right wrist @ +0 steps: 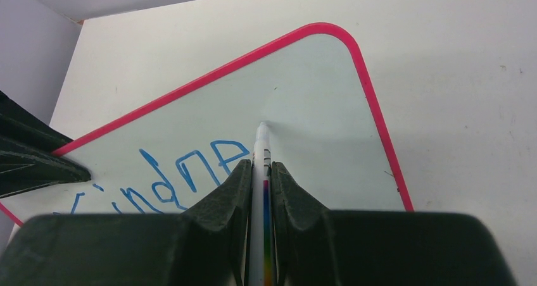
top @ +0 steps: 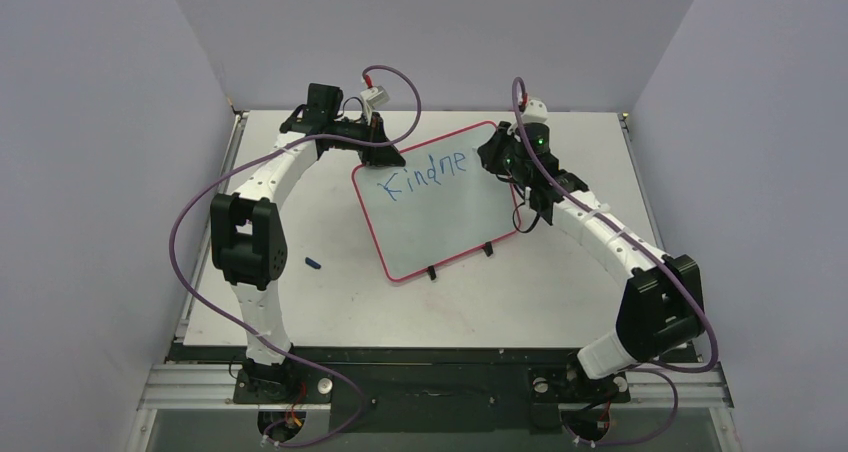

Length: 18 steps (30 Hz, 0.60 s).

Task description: Write a sentence on the whiteboard

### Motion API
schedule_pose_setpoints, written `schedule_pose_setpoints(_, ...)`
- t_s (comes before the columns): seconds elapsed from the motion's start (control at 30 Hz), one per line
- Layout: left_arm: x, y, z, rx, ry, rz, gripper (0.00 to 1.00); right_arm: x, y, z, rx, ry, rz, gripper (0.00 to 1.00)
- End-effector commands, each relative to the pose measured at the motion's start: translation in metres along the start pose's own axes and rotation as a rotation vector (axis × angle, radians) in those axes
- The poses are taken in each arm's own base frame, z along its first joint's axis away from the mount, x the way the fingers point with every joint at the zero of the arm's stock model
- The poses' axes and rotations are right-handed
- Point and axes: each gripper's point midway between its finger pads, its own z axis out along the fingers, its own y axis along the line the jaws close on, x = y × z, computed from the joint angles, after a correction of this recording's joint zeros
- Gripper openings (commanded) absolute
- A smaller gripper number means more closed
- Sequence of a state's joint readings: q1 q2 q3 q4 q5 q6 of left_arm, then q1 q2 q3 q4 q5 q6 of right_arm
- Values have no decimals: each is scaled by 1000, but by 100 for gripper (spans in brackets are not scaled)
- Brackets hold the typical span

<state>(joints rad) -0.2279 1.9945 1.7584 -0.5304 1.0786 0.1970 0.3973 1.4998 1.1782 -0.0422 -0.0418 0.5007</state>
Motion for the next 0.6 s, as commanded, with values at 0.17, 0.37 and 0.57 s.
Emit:
schedule_pose_setpoints(0.17, -8, -17, 4, 41, 3, 115, 0, -24, 12, 11, -51, -61, 7, 0)
schedule_pose_setpoints(0.37, -9, -17, 4, 41, 1, 118, 0, -13, 14, 14, -71, -28, 9, 0)
schedule_pose_setpoints(0.57, -9, -17, 4, 42, 1, 117, 0, -1, 21, 14, -91, -3, 4, 0)
